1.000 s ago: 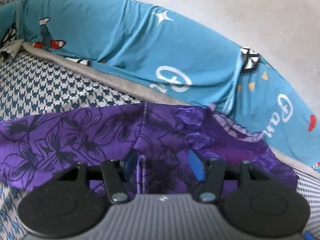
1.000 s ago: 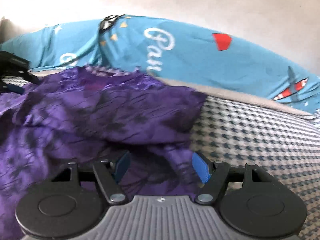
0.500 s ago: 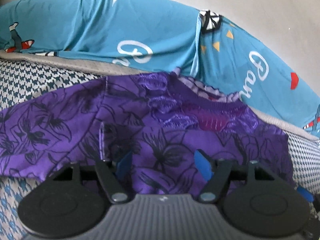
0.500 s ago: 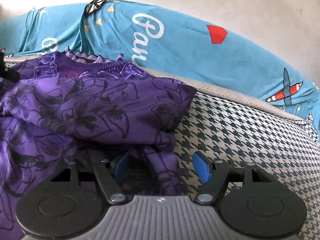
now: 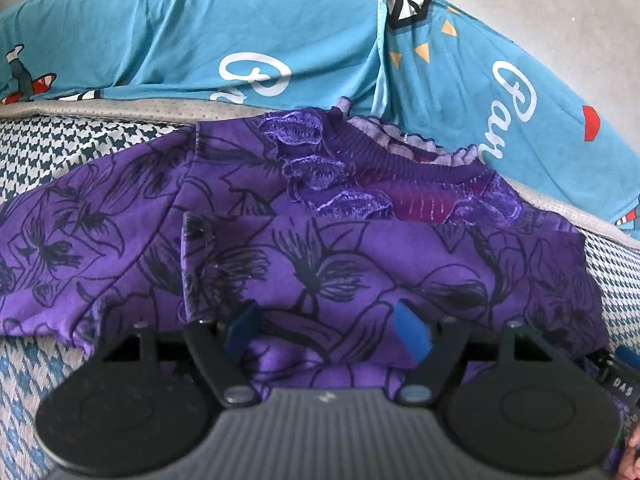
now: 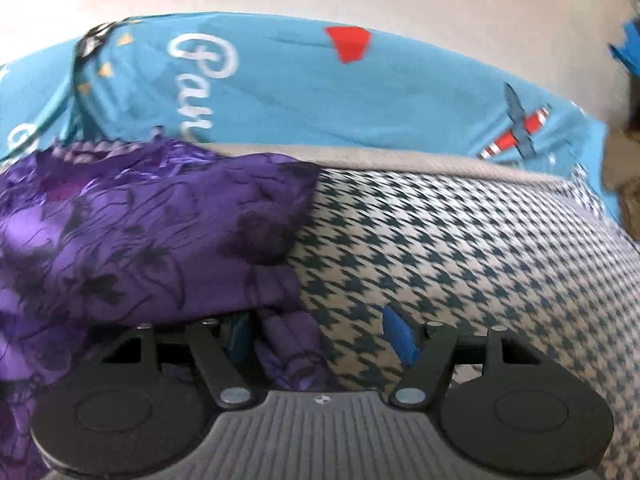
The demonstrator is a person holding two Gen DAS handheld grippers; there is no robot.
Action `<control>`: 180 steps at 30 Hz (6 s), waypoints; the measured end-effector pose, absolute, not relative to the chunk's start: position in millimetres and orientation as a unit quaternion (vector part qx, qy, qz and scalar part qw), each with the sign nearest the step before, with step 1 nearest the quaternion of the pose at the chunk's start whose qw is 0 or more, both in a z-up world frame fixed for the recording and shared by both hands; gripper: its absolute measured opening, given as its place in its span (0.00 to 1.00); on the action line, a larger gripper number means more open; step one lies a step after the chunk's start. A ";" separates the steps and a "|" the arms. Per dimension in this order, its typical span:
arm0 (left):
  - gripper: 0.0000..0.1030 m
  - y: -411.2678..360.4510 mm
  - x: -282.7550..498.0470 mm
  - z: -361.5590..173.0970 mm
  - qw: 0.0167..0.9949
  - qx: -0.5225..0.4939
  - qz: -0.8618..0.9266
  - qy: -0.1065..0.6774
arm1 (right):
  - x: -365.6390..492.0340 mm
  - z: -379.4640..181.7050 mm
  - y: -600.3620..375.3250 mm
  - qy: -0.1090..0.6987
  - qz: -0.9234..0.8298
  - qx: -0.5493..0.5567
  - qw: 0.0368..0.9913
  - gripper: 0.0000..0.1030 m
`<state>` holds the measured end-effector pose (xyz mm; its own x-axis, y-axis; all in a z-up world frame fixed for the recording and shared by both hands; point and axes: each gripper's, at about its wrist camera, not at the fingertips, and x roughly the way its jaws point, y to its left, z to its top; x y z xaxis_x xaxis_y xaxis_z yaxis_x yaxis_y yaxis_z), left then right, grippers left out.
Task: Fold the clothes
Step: 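Fold the held side edge over the top's body and release with the left gripper, then move the left gripper along the top toward the sleeve cuff, then grasp the purple sleeve cuff with the left gripper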
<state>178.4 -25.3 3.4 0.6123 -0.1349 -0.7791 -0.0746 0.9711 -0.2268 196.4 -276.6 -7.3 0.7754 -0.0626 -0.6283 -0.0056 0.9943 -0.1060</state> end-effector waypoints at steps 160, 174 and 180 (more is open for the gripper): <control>0.92 294.3 25.5 4.5 0.824 -0.208 0.338 0.404 | 95.7 -0.6 -114.0 0.439 0.205 -0.061 0.873 0.62; 0.71 318.9 21.5 -5.1 0.840 -0.257 0.312 0.362 | 94.6 -8.9 -104.1 0.445 0.209 -0.079 0.867 0.62; 0.32 320.6 26.5 -7.9 0.841 -0.282 0.307 0.344 | 94.3 -10.9 -102.7 0.444 0.207 -0.083 0.868 0.62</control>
